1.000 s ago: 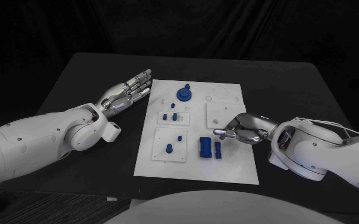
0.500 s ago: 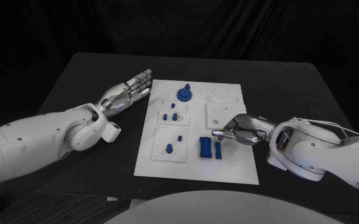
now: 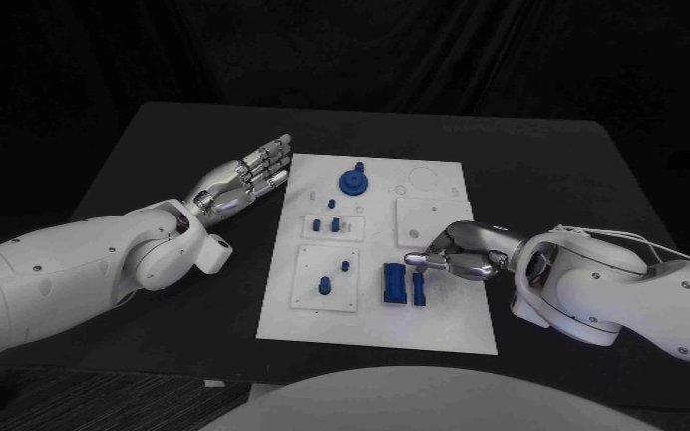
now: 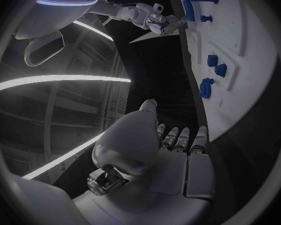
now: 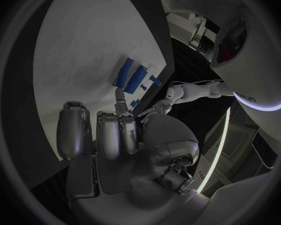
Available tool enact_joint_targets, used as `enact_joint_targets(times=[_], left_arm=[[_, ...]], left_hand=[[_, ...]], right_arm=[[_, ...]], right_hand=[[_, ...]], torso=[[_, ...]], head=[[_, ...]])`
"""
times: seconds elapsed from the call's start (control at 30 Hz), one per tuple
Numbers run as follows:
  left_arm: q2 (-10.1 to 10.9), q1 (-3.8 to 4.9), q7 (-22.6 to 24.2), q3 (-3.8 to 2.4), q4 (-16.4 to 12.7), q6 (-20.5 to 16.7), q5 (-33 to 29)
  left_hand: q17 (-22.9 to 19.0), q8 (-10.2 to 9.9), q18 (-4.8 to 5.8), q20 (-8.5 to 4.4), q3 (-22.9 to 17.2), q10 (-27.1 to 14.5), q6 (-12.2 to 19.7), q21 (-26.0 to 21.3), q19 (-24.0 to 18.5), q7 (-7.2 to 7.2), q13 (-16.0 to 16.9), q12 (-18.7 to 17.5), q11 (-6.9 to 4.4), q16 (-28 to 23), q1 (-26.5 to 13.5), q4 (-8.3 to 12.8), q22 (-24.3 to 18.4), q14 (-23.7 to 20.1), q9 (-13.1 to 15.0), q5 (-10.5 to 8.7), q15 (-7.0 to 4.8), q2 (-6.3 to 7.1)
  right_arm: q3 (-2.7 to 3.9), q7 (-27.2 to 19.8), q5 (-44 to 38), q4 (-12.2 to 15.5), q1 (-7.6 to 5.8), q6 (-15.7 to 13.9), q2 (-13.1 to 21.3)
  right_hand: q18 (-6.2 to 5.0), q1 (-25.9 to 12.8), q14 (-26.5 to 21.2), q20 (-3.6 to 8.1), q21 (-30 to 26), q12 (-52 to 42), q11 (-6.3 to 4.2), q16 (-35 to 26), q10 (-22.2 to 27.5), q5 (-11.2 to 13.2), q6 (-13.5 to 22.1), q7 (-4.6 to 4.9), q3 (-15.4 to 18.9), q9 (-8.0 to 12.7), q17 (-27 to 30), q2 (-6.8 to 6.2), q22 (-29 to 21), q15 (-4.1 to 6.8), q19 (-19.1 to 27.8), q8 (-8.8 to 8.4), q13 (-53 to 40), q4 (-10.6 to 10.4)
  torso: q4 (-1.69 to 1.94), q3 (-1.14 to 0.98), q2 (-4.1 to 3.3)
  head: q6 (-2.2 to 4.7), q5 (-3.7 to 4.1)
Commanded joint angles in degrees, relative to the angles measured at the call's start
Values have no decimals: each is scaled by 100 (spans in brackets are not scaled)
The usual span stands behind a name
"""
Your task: Assemble the parts on the task board
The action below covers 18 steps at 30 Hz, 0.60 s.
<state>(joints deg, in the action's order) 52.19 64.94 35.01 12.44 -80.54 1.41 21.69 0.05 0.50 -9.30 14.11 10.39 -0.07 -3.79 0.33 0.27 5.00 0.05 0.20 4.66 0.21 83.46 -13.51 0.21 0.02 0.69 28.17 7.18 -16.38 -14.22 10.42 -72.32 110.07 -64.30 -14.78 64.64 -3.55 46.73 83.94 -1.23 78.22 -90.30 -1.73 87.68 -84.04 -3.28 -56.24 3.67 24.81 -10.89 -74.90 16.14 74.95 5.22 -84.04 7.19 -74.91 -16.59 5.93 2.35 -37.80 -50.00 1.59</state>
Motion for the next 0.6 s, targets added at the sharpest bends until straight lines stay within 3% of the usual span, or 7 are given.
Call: enact_joint_targets(times=[0.03, 0.37, 0.6], left_arm=[[-4, -8, 52, -5, -7, 69, -3], [-3, -8, 44, -5, -3, 74, -3], [-4, -8, 36, -5, 1, 81, -3]], left_hand=[[-5, 35, -98, 49, 4, 7, 5, -5, 4, -37, -5, -20, 48, -21, 56, 23, 2, -2, 9, 27, 37, 18], [-5, 35, -98, 51, 1, 7, 7, -5, 4, -41, -5, -20, 51, -21, 55, 25, 2, -2, 8, 28, 40, 16], [-5, 35, -98, 51, 1, 7, 7, -5, 4, -41, -5, -20, 51, -21, 55, 25, 2, -2, 8, 28, 40, 16]], right_arm=[[-2, 224, 7, -6, 23, 177, -6], [-3, 566, -192, -39, 34, 181, 1], [-3, 642, -318, -54, 35, 173, 7]], right_hand=[[77, 25, 450, -10, 0, 30, 7, 31, -596, 3, 41, 0, 145, 6, -592, -29, 1138, -9, -107, -29, -1509, 15], [61, 28, 440, -10, -67, 30, 11, 18, -596, 5, 43, 7, 145, 9, -534, -29, 1117, -9, -79, -33, -1509, 10], [42, 26, 422, -12, -152, 30, 3, -9, -596, 21, 403, -7, 155, 159, -444, -25, 1091, -9, -43, -255, -1509, -4]], torso=[[3, -2, 0], [-1, -1, -6], [0, -2, -9]], head=[[0, 3], [0, -3], [0, 0]])
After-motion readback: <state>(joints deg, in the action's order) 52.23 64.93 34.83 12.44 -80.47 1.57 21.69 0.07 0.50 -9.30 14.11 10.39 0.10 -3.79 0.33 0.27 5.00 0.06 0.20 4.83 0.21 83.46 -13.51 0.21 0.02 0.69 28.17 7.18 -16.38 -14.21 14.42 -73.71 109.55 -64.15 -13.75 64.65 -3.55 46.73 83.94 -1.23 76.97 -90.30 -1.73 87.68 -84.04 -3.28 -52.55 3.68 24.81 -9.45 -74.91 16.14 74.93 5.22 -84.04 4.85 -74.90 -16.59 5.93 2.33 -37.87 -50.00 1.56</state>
